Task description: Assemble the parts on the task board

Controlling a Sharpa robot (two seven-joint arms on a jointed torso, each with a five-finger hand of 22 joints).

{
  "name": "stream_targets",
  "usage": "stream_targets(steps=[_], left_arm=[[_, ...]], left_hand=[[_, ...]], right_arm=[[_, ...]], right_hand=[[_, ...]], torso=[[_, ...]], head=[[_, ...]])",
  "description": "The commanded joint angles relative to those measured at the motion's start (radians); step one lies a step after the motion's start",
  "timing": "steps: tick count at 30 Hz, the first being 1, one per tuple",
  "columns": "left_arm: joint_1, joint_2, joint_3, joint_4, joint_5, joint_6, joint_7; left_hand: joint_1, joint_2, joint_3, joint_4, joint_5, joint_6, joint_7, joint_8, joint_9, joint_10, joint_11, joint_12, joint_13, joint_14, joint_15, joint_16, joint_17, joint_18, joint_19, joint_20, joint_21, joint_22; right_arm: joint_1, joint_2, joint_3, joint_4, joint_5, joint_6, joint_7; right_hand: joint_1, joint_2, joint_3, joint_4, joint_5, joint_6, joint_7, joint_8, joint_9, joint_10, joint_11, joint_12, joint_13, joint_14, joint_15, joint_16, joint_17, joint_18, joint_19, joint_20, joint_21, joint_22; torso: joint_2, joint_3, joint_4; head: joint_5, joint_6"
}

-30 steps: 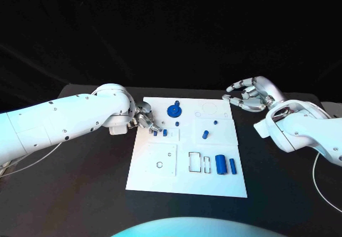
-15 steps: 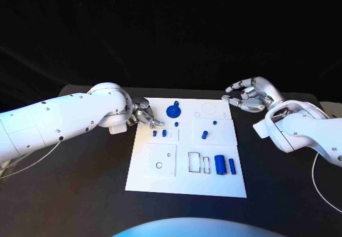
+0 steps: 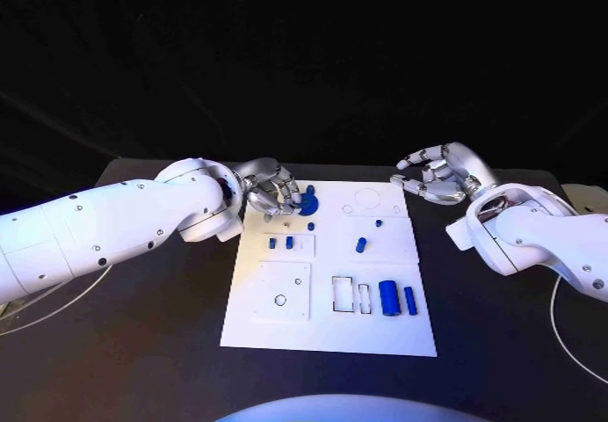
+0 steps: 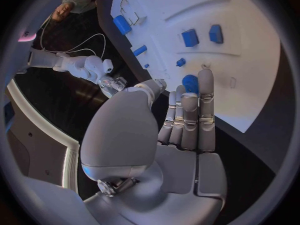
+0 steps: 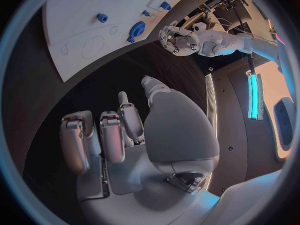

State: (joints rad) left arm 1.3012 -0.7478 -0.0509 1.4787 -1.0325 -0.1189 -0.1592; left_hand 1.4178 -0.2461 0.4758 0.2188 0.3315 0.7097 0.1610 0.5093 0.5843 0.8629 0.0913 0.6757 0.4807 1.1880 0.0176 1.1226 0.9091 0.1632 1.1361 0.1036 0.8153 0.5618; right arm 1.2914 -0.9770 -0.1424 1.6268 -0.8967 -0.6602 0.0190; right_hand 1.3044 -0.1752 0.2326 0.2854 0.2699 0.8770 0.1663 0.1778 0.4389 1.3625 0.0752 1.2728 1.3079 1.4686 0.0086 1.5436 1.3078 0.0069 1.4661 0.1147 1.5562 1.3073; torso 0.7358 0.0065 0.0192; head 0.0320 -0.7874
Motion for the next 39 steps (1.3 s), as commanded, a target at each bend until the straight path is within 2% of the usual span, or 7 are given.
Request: stream_targets(steps=[1, 5, 8, 9, 15, 22, 39], left_arm=[[-0.009, 0.012, -0.006, 0.003, -0.159, -0.127, 0.228], [-0.021, 0.028, -0.013, -0.013, -0.289, -0.134, 0.263], [-0.032, 0.042, -0.017, -0.027, -0.384, -0.119, 0.269], [-0.036, 0.047, -0.017, -0.032, -0.413, -0.113, 0.269], [-0.048, 0.075, -0.019, -0.055, -0.525, -0.075, 0.253], [-0.051, 0.095, -0.019, -0.071, -0.592, -0.016, 0.216], [-0.051, 0.134, -0.018, -0.111, -0.639, 0.045, 0.158]], left_hand=[[0.016, -0.014, 0.016, -0.012, -0.005, 0.020, 0.001, -0.026, -0.040, 0.005, 0.001, -0.045, -0.049, -0.017, 0.002, -0.014, -0.030, 0.021, -0.005, 0.000, -0.003, -0.001], [0.015, -0.030, 0.020, -0.022, -0.008, 0.044, 0.001, -0.064, -0.092, 0.010, 0.006, -0.115, -0.120, -0.002, 0.005, 0.009, -0.033, 0.021, -0.001, 0.003, 0.009, 0.010], [0.005, -0.037, 0.012, -0.024, -0.008, 0.063, -0.004, -0.084, -0.121, 0.019, 0.007, -0.153, -0.161, 0.050, 0.007, 0.078, 0.028, 0.020, 0.011, 0.005, 0.032, 0.025], [0.002, -0.039, 0.005, -0.025, -0.009, 0.069, -0.007, -0.096, -0.135, 0.019, 0.009, -0.174, -0.181, 0.073, 0.010, 0.115, 0.058, 0.011, 0.040, 0.007, 0.086, 0.088], [-0.003, -0.039, -0.016, -0.030, -0.010, 0.086, -0.010, -0.119, -0.162, 0.031, 0.013, -0.209, -0.219, 0.112, 0.011, 0.182, 0.107, -0.011, 0.093, 0.011, 0.208, 0.231], [0.002, -0.038, -0.023, -0.035, -0.010, 0.102, -0.016, -0.127, -0.174, 0.035, 0.014, -0.228, -0.239, 0.129, 0.013, 0.210, 0.124, -0.021, 0.113, 0.013, 0.262, 0.293], [0.023, -0.023, -0.005, -0.046, -0.007, 0.132, -0.017, -0.135, -0.189, 0.061, 0.013, -0.246, -0.264, 0.152, 0.012, 0.242, 0.142, -0.030, 0.134, 0.014, 0.323, 0.363]], right_arm=[[-0.003, 0.002, 0.000, -0.001, 0.006, -0.001, 0.022], [-0.004, 0.003, 0.000, -0.002, 0.006, -0.001, 0.027], [-0.005, 0.004, 0.000, -0.002, 0.005, -0.002, 0.029], [-0.005, 0.004, 0.000, -0.002, 0.005, -0.002, 0.030], [-0.006, 0.006, -0.001, -0.002, 0.003, -0.002, 0.031], [-0.006, 0.005, -0.001, 0.000, 0.003, -0.003, 0.032], [-0.006, 0.006, -0.001, 0.003, 0.002, -0.004, 0.031]], right_hand=[[-0.008, 0.000, 0.007, 0.000, 0.005, -0.004, -0.007, 0.006, -0.002, -0.016, -0.001, -0.026, 0.018, 0.081, -0.008, -0.010, 0.191, 0.002, 0.087, -0.009, -0.017, 0.243], [-0.008, -0.001, 0.011, 0.000, 0.006, -0.005, -0.009, 0.010, -0.002, -0.038, -0.004, -0.068, -0.017, 0.072, -0.011, -0.027, 0.162, 0.011, 0.069, -0.012, -0.053, 0.220], [-0.008, -0.002, 0.013, 0.000, 0.006, -0.005, -0.010, 0.011, -0.003, -0.049, -0.004, -0.089, -0.035, 0.069, -0.012, -0.035, 0.151, 0.015, 0.062, -0.013, -0.069, 0.210], [-0.008, -0.002, 0.013, 0.000, 0.006, -0.005, -0.010, 0.011, -0.003, -0.049, -0.004, -0.089, -0.035, 0.069, -0.012, -0.035, 0.151, 0.015, 0.062, -0.013, -0.069, 0.210], [-0.008, -0.003, 0.013, 0.000, 0.006, -0.005, -0.010, 0.012, -0.003, -0.051, -0.005, -0.094, -0.039, 0.068, -0.012, -0.036, 0.149, 0.016, 0.061, -0.014, -0.071, 0.209], [-0.010, -0.003, 0.014, 0.001, 0.006, -0.006, -0.011, 0.013, -0.003, -0.064, -0.005, -0.116, -0.058, 0.067, -0.013, -0.039, 0.146, 0.016, 0.060, -0.015, -0.074, 0.207], [-0.010, -0.003, 0.015, 0.001, 0.006, -0.006, -0.011, 0.014, -0.003, -0.068, -0.006, -0.125, -0.065, 0.067, -0.014, -0.040, 0.145, 0.017, 0.060, -0.015, -0.076, 0.206]], torso=[[0.001, -0.0005, -0.0015], [0.002, -0.0007, -0.0025], [0.003, -0.0006, -0.0029], [0.003, -0.0003, -0.0026], [0.005, 0.0003, -0.0042], [0.006, 0.0012, -0.0058], [0.006, 0.0001, -0.0040]], head=[[-0.001, 0.005], [-0.004, 0.010], [-0.007, 0.013], [-0.008, 0.014], [-0.011, 0.015], [-0.010, 0.016], [-0.014, 0.011]])
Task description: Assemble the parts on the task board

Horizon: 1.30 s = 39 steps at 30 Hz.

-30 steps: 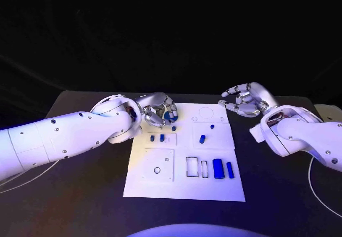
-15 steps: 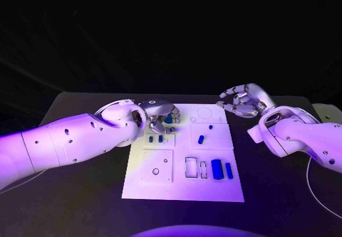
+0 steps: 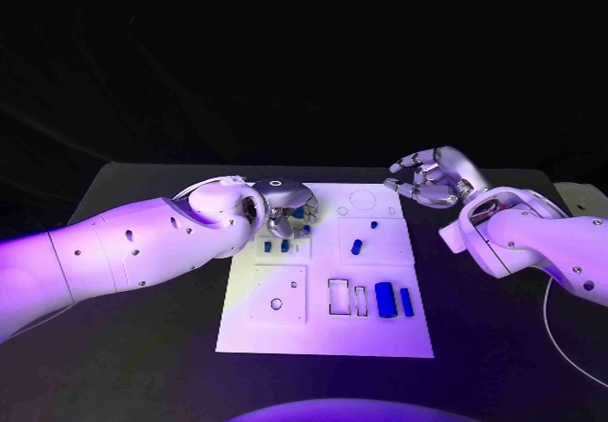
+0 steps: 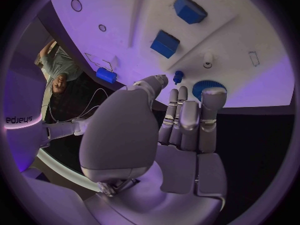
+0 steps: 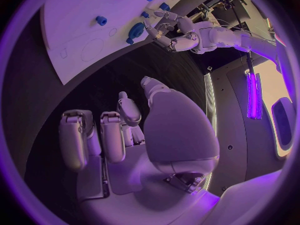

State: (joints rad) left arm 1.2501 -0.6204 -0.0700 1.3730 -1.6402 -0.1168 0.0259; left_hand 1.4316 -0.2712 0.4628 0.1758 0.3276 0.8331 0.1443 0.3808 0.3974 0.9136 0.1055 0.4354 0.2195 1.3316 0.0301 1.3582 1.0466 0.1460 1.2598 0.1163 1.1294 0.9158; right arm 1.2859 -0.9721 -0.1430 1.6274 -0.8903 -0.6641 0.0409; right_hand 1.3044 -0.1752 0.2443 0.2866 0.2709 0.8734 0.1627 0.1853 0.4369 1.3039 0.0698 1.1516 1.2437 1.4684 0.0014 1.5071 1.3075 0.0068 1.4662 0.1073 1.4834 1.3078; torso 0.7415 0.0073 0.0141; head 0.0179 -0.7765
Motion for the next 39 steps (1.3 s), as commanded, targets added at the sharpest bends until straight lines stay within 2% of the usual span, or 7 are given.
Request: stream_targets(steps=[1, 4, 21, 23, 28, 34, 39], left_arm=[[0.000, 0.009, 0.001, -0.008, -0.032, 0.043, -0.029], [0.000, 0.015, 0.001, -0.014, -0.040, 0.048, -0.037], [-0.001, 0.038, 0.000, -0.037, -0.049, 0.076, -0.050], [-0.001, 0.039, 0.000, -0.039, -0.049, 0.081, -0.052], [-0.001, 0.040, 0.000, -0.042, -0.049, 0.095, -0.055], [-0.001, 0.044, 0.000, -0.045, -0.048, 0.095, -0.045], [-0.001, 0.049, 0.000, -0.048, -0.045, 0.092, -0.039]], left_hand=[[0.011, 0.003, 0.011, -0.004, -0.003, 0.009, 0.000, -0.007, -0.004, 0.013, -0.001, -0.007, -0.004, 0.012, -0.001, 0.010, 0.008, -0.014, 0.013, 0.000, 0.014, 0.016], [0.026, 0.011, 0.032, -0.015, -0.010, 0.019, 0.005, -0.009, -0.008, 0.024, -0.003, -0.013, -0.012, 0.007, -0.003, 0.009, -0.006, -0.012, 0.007, -0.001, 0.017, 0.016], [0.027, 0.017, 0.058, -0.026, -0.016, 0.035, 0.007, -0.014, -0.017, 0.048, -0.007, -0.018, -0.023, 0.026, -0.006, 0.028, 0.013, -0.021, 0.026, -0.003, 0.057, 0.067], [0.026, 0.017, 0.060, -0.027, -0.016, 0.036, 0.007, -0.015, -0.017, 0.052, -0.008, -0.019, -0.024, 0.030, -0.007, 0.032, 0.019, -0.023, 0.030, -0.003, 0.064, 0.076], [0.025, 0.021, 0.069, -0.033, -0.017, 0.049, 0.004, -0.013, -0.019, 0.069, -0.012, -0.019, -0.027, 0.043, -0.011, 0.042, 0.031, -0.027, 0.043, -0.005, 0.085, 0.102], [0.022, 0.032, 0.085, -0.046, -0.019, 0.082, -0.006, -0.009, -0.020, 0.109, -0.025, -0.024, -0.034, 0.063, -0.022, 0.057, 0.050, -0.036, 0.064, -0.010, 0.121, 0.148], [0.015, 0.030, 0.088, -0.049, -0.022, 0.085, -0.007, -0.014, -0.022, 0.117, -0.026, -0.034, -0.039, 0.069, -0.023, 0.060, 0.053, -0.038, 0.069, -0.013, 0.129, 0.159]], right_arm=[[-0.001, 0.001, 0.000, 0.002, -0.005, 0.001, 0.009], [-0.001, 0.001, 0.000, 0.003, -0.005, 0.001, 0.009], [-0.001, 0.003, 0.000, 0.004, -0.005, 0.002, 0.009], [-0.001, 0.003, 0.000, 0.004, -0.005, 0.002, 0.009], [-0.001, 0.003, 0.000, 0.004, -0.005, 0.002, 0.009], [-0.001, 0.003, 0.000, 0.005, -0.005, 0.003, 0.009], [-0.001, 0.004, 0.000, 0.005, -0.005, 0.003, 0.009]], right_hand=[[-0.010, -0.003, 0.003, 0.000, 0.005, -0.002, -0.007, 0.006, -0.001, -0.009, 0.000, -0.004, -0.001, 0.068, -0.006, -0.003, 0.146, 0.017, 0.059, -0.008, -0.003, 0.206], [-0.010, -0.003, 0.003, 0.000, 0.005, -0.002, -0.007, 0.006, -0.001, -0.009, 0.000, -0.004, -0.001, 0.068, -0.006, -0.003, 0.146, 0.017, 0.059, -0.008, -0.003, 0.206], [-0.011, -0.003, 0.004, 0.000, 0.005, -0.003, -0.007, 0.007, -0.001, -0.010, -0.001, -0.007, -0.004, 0.068, -0.007, -0.004, 0.145, 0.017, 0.059, -0.008, -0.004, 0.205], [-0.011, -0.003, 0.004, 0.000, 0.005, -0.003, -0.007, 0.007, -0.001, -0.010, -0.001, -0.007, -0.004, 0.068, -0.007, -0.004, 0.145, 0.017, 0.059, -0.008, -0.004, 0.205], [-0.011, -0.003, 0.004, 0.000, 0.005, -0.003, -0.007, 0.007, -0.001, -0.010, -0.001, -0.007, -0.004, 0.068, -0.007, -0.004, 0.145, 0.017, 0.059, -0.008, -0.004, 0.205], [-0.011, -0.003, 0.004, 0.000, 0.005, -0.003, -0.007, 0.007, -0.001, -0.010, -0.001, -0.007, -0.004, 0.068, -0.007, -0.004, 0.145, 0.017, 0.059, -0.008, -0.004, 0.205], [-0.011, -0.003, 0.005, 0.000, 0.006, -0.002, -0.008, 0.007, -0.001, -0.009, -0.001, -0.007, -0.005, 0.068, -0.007, -0.004, 0.146, 0.017, 0.060, -0.008, -0.004, 0.205]], torso=[[0.001, -0.0011, 0.0012], [0.000, -0.0004, 0.0008], [-0.001, 0.0010, 0.0005], [0.000, 0.0001, 0.0010], [-0.001, 0.0005, 0.0015], [0.000, 0.0000, 0.0008], [0.001, -0.0005, 0.0003]], head=[[0.000, 0.001], [0.000, 0.000], [0.000, -0.006], [-0.001, -0.006], [-0.001, -0.009], [-0.001, -0.011], [-0.002, -0.011]])
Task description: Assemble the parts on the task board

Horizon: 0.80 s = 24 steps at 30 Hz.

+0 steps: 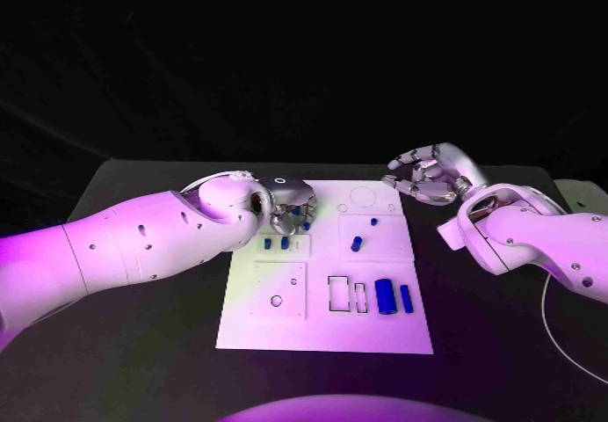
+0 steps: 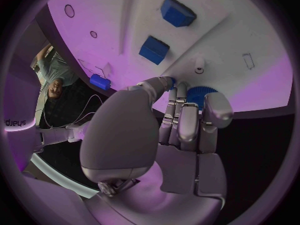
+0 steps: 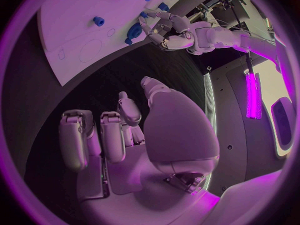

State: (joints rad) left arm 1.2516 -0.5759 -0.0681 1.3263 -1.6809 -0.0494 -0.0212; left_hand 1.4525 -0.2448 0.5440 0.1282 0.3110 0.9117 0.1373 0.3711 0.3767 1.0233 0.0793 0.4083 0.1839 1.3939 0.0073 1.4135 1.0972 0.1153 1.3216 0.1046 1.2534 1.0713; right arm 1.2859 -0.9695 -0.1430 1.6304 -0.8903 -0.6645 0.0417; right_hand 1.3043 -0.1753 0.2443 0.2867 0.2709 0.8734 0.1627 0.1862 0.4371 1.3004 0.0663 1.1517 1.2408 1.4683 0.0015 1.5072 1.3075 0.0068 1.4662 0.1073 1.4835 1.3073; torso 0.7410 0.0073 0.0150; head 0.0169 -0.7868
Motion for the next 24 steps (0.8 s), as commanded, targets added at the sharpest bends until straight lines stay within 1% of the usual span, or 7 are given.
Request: stream_targets(steps=[1, 6, 10, 13, 15, 18, 24], left_arm=[[-0.003, 0.005, -0.002, -0.002, -0.004, 0.024, 0.009], [-0.004, 0.008, -0.002, -0.003, -0.001, 0.022, 0.009], [-0.004, 0.007, -0.002, -0.003, 0.001, 0.023, 0.006], [-0.004, 0.007, -0.003, -0.001, 0.002, 0.025, 0.004], [-0.004, 0.007, -0.003, 0.000, 0.003, 0.028, 0.003], [-0.004, 0.007, -0.003, 0.002, 0.003, 0.030, 0.003], [-0.004, 0.008, -0.003, 0.005, 0.006, 0.029, 0.004]], left_hand=[[-0.008, 0.002, 0.008, -0.002, -0.007, 0.005, 0.000, -0.007, -0.002, 0.009, -0.001, -0.010, -0.005, 0.008, -0.001, 0.005, 0.001, -0.008, 0.009, -0.002, 0.008, 0.008], [-0.016, -0.002, 0.011, -0.005, -0.011, -0.001, 0.001, -0.018, -0.007, 0.013, 0.001, -0.025, -0.012, 0.013, -0.001, 0.006, -0.001, -0.010, 0.014, -0.004, 0.017, 0.019], [-0.027, -0.009, 0.014, -0.008, -0.012, -0.013, 0.007, -0.035, -0.014, 0.010, 0.006, -0.049, -0.023, 0.014, 0.003, 0.004, -0.010, -0.010, 0.013, -0.003, 0.019, 0.021], [-0.030, -0.012, 0.015, -0.009, -0.012, -0.017, 0.010, -0.042, -0.017, 0.009, 0.008, -0.056, -0.026, 0.015, 0.005, 0.004, -0.012, -0.010, 0.013, -0.002, 0.020, 0.022], [-0.037, -0.019, 0.015, -0.011, -0.012, -0.029, 0.016, -0.054, -0.022, 0.004, 0.013, -0.071, -0.032, 0.014, 0.009, 0.002, -0.019, -0.010, 0.012, 0.001, 0.020, 0.021], [-0.040, -0.024, 0.016, -0.013, -0.012, -0.037, 0.018, -0.063, -0.026, -0.001, 0.017, -0.082, -0.037, 0.013, 0.012, 0.001, -0.024, -0.010, 0.010, 0.003, 0.020, 0.021], [-0.044, -0.028, 0.015, -0.015, -0.013, -0.042, 0.020, -0.070, -0.029, -0.006, 0.020, -0.092, -0.041, 0.012, 0.014, 0.001, -0.029, -0.009, 0.009, 0.005, 0.018, 0.019]], right_arm=[[0.000, 0.001, 0.000, 0.002, -0.005, 0.003, 0.008], [0.000, 0.000, 0.000, 0.003, -0.006, 0.003, 0.007], [0.000, 0.000, 0.000, 0.003, -0.006, 0.003, 0.007], [0.000, 0.000, 0.000, 0.003, -0.006, 0.003, 0.007], [0.000, 0.001, 0.000, 0.002, -0.006, 0.003, 0.007], [0.000, 0.001, 0.000, 0.002, -0.006, 0.004, 0.008], [0.000, 0.001, 0.000, 0.001, -0.006, 0.004, 0.008]], right_hand=[[-0.011, -0.003, 0.005, 0.000, 0.006, -0.002, -0.008, 0.006, -0.002, -0.005, 0.002, -0.007, -0.002, 0.068, -0.007, -0.004, 0.146, 0.017, 0.060, -0.009, -0.004, 0.206], [-0.011, -0.003, 0.005, 0.000, 0.006, -0.002, -0.008, 0.006, -0.002, -0.005, 0.002, -0.007, -0.002, 0.068, -0.007, -0.004, 0.146, 0.017, 0.060, -0.009, -0.004, 0.206], [-0.011, -0.003, 0.005, 0.000, 0.006, -0.002, -0.008, 0.006, -0.002, -0.005, 0.002, -0.007, -0.002, 0.068, -0.007, -0.004, 0.146, 0.017, 0.060, -0.009, -0.004, 0.206], [-0.011, -0.003, 0.005, 0.000, 0.006, -0.002, -0.008, 0.006, -0.002, -0.005, 0.002, -0.007, -0.002, 0.068, -0.007, -0.004, 0.146, 0.017, 0.060, -0.009, -0.004, 0.206], [-0.012, -0.003, 0.005, 0.000, 0.006, -0.002, -0.008, 0.007, -0.002, -0.006, 0.002, -0.008, -0.003, 0.068, -0.007, -0.005, 0.145, 0.017, 0.059, -0.009, -0.005, 0.205], [-0.012, -0.003, 0.005, 0.000, 0.006, -0.002, -0.008, 0.007, -0.002, -0.006, 0.002, -0.008, -0.003, 0.068, -0.007, -0.005, 0.145, 0.017, 0.059, -0.009, -0.005, 0.205], [-0.012, -0.003, 0.005, 0.000, 0.006, -0.002, -0.008, 0.007, -0.002, -0.006, 0.002, -0.008, -0.003, 0.068, -0.007, -0.005, 0.145, 0.017, 0.059, -0.009, -0.005, 0.205]], torso=[[0.001, -0.0004, -0.0005], [0.000, 0.0000, 0.0001], [0.000, 0.0003, 0.0002], [0.000, 0.0005, 0.0005], [0.000, 0.0004, 0.0006], [-0.001, 0.0007, 0.0003], [-0.001, 0.0004, 0.0000]], head=[[-0.001, -0.002], [-0.001, -0.003], [-0.001, -0.005], [-0.001, -0.005], [-0.001, -0.005], [-0.001, -0.006], [-0.001, -0.007]])
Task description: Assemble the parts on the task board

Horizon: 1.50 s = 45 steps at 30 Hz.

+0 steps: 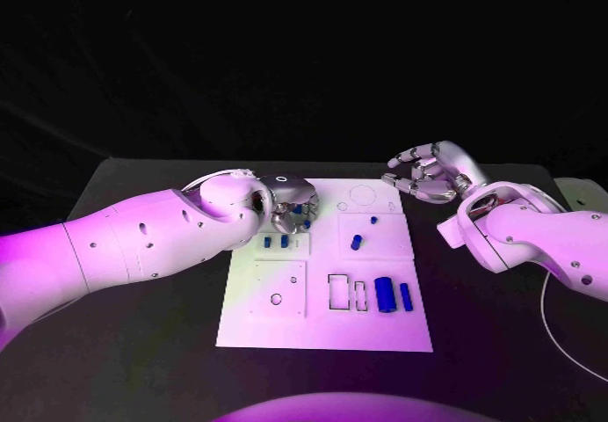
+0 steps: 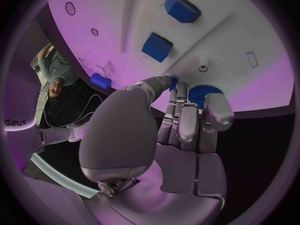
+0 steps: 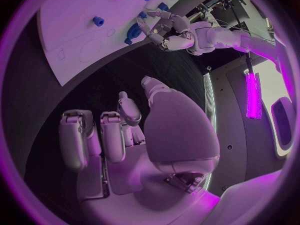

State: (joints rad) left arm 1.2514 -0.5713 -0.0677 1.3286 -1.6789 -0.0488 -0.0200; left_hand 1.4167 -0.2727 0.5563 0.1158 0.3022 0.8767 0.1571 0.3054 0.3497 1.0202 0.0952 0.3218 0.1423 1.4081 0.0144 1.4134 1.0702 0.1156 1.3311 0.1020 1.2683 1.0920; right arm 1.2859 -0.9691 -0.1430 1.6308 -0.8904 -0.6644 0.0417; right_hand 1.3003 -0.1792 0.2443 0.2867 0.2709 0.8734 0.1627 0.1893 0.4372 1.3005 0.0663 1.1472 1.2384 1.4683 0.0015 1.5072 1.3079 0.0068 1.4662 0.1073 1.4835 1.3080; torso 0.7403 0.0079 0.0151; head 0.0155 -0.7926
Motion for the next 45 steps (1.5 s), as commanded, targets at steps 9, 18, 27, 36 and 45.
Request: stream_targets(steps=[9, 18, 27, 36, 45], left_arm=[[-0.004, 0.005, -0.003, 0.001, 0.006, 0.040, -0.004], [-0.004, 0.007, -0.003, -0.004, 0.005, 0.060, -0.016], [-0.004, 0.014, -0.003, -0.012, 0.005, 0.063, -0.016], [-0.005, 0.010, -0.003, -0.011, 0.005, 0.031, -0.009], [-0.006, -0.026, 0.006, 0.037, 0.031, -0.005, -0.010]], left_hand=[[-0.006, 0.009, 0.010, -0.006, -0.003, 0.007, -0.002, -0.002, -0.001, -0.001, 0.005, -0.013, -0.003, -0.001, 0.009, 0.002, -0.002, -0.010, 0.000, 0.010, 0.006, 0.001], [0.017, 0.041, 0.037, -0.034, -0.008, 0.050, -0.008, 0.007, 0.002, 0.043, -0.006, -0.008, 0.001, 0.006, -0.001, 0.010, 0.007, -0.013, 0.010, 0.003, 0.021, 0.021], [0.028, 0.056, 0.060, -0.057, -0.024, 0.063, -0.007, 0.005, 0.001, 0.056, -0.008, -0.010, 0.002, 0.008, -0.003, 0.014, 0.009, -0.014, 0.010, 0.003, 0.025, 0.026], [0.028, 0.059, 0.068, -0.067, -0.028, 0.065, -0.006, 0.001, 0.000, 0.070, -0.009, -0.009, 0.004, 0.009, -0.004, 0.015, 0.009, -0.016, 0.014, 0.003, 0.031, 0.034], [0.018, 0.054, 0.067, -0.070, -0.030, 0.073, -0.004, 0.000, 0.000, 0.078, -0.008, -0.013, 0.004, 0.010, -0.003, 0.017, 0.009, -0.017, 0.016, 0.003, 0.034, 0.038]], right_arm=[[0.000, 0.001, 0.000, 0.001, -0.006, 0.004, 0.008], [0.000, 0.001, 0.000, 0.001, -0.006, 0.005, 0.007], [0.000, 0.001, 0.000, 0.002, -0.006, 0.004, 0.008], [0.000, 0.000, 0.000, 0.003, -0.006, 0.002, 0.009], [0.000, 0.001, 0.000, 0.002, -0.006, 0.001, 0.011]], right_hand=[[-0.008, 0.001, 0.005, 0.000, 0.006, -0.002, -0.008, 0.004, -0.002, -0.006, 0.002, -0.004, -0.001, 0.068, -0.007, -0.005, 0.144, 0.017, 0.059, -0.009, -0.005, 0.204], [-0.008, 0.001, 0.006, 0.000, 0.006, -0.002, -0.008, 0.004, -0.002, -0.003, 0.002, -0.001, 0.000, 0.068, -0.007, -0.004, 0.145, 0.017, 0.060, -0.009, -0.004, 0.205], [-0.008, 0.003, 0.007, 0.000, 0.006, -0.001, -0.009, 0.005, -0.002, -0.001, 0.002, 0.001, 0.001, 0.068, -0.008, -0.005, 0.145, 0.017, 0.060, -0.009, -0.004, 0.205], [-0.008, 0.003, 0.007, 0.000, 0.006, -0.001, -0.009, 0.005, -0.002, -0.001, 0.002, 0.001, 0.001, 0.068, -0.008, -0.005, 0.145, 0.017, 0.060, -0.009, -0.004, 0.205], [-0.008, 0.003, 0.007, 0.000, 0.006, -0.001, -0.009, 0.005, -0.002, -0.001, 0.002, 0.001, 0.001, 0.068, -0.008, -0.005, 0.145, 0.017, 0.060, -0.009, -0.004, 0.205]], torso=[[0.001, -0.0003, -0.0006], [0.001, -0.0008, -0.0001], [0.002, -0.0010, -0.0007], [0.000, -0.0001, -0.0001], [-0.002, 0.0000, 0.0007]], head=[[-0.001, 0.002], [-0.002, -0.001], [-0.005, -0.004], [-0.003, -0.003], [-0.002, 0.003]])
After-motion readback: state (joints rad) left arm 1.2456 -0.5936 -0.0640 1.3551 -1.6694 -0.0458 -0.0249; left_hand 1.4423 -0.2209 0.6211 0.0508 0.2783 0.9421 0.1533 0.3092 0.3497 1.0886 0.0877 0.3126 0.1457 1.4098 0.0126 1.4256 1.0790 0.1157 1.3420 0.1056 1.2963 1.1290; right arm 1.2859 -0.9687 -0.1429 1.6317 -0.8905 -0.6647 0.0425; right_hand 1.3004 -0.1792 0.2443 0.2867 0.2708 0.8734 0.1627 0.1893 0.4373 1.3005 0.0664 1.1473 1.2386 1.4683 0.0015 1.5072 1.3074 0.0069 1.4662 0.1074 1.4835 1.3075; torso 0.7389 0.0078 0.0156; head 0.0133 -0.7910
